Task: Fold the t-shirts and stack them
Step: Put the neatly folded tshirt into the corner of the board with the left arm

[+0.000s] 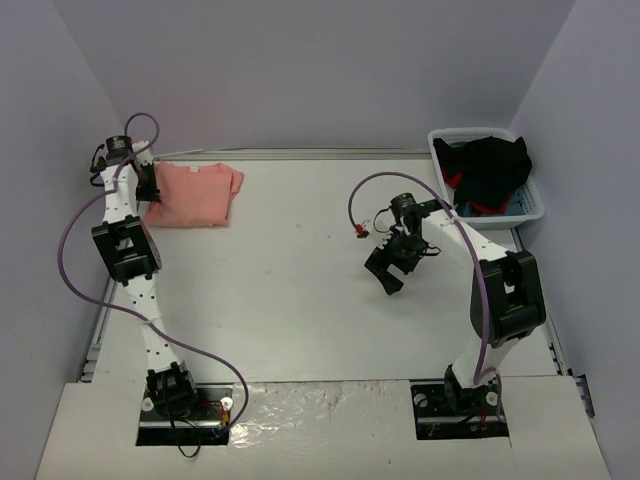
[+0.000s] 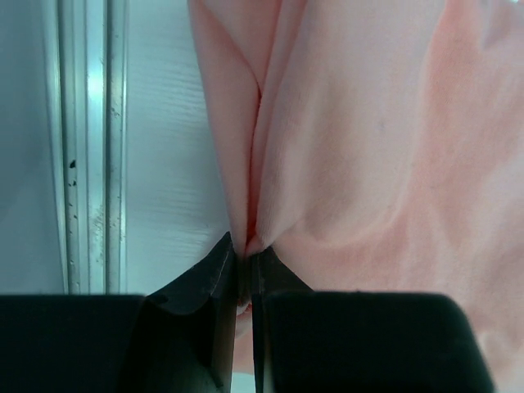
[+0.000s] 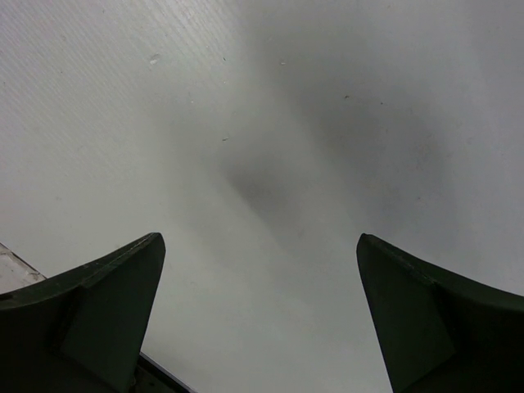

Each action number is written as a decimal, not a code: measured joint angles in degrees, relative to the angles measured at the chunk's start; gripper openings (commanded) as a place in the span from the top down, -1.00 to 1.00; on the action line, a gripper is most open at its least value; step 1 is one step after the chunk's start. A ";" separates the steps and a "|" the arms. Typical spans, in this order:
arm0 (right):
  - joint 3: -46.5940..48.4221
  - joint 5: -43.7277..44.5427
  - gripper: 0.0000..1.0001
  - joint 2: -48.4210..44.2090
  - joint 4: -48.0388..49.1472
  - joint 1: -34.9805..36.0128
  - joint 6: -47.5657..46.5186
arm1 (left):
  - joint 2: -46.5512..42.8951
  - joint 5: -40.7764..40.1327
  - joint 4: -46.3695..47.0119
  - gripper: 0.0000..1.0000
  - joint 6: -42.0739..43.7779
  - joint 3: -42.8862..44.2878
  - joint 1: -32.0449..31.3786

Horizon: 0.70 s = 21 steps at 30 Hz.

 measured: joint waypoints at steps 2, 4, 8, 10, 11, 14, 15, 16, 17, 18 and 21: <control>0.04 0.00 -1.00 0.22 0.00 -0.09 0.04 | 0.00 -0.81 0.70 0.95 0.09 0.48 -0.02; 0.15 0.00 -1.00 0.74 0.02 -0.11 0.17 | 0.09 -1.60 1.46 0.95 0.15 0.76 -0.02; 0.26 0.02 -1.00 2.21 0.00 -0.33 0.35 | 1.29 -3.34 2.14 0.95 0.39 2.38 0.00; 0.33 0.04 -1.00 2.91 0.09 -0.42 0.42 | 2.05 -4.00 2.60 0.95 0.50 3.04 0.02; 0.37 0.07 -1.00 3.26 0.09 -0.42 0.44 | 2.47 -4.31 2.80 0.95 0.55 3.32 0.04; 0.44 0.09 -1.00 4.20 0.11 -0.42 0.44 | 3.45 -4.98 3.28 0.95 0.59 3.72 0.04; 0.46 0.09 -1.00 4.42 0.09 -0.42 0.44 | 3.63 -5.25 3.45 0.95 0.61 3.72 0.04; 0.46 0.11 -1.00 4.55 0.09 -0.44 0.44 | 3.74 -5.51 3.56 0.95 0.61 3.80 0.04; 0.46 0.11 -1.00 4.57 0.09 -0.44 0.44 | 3.76 -5.81 3.63 0.95 0.66 3.93 0.04; 0.50 0.11 -1.00 4.57 0.02 -0.44 0.44 | 3.78 -6.08 3.67 0.95 0.68 4.17 0.04; 0.96 0.11 -1.00 4.57 -0.04 -0.48 0.44 | 3.78 -7.02 4.24 0.95 0.74 4.79 0.04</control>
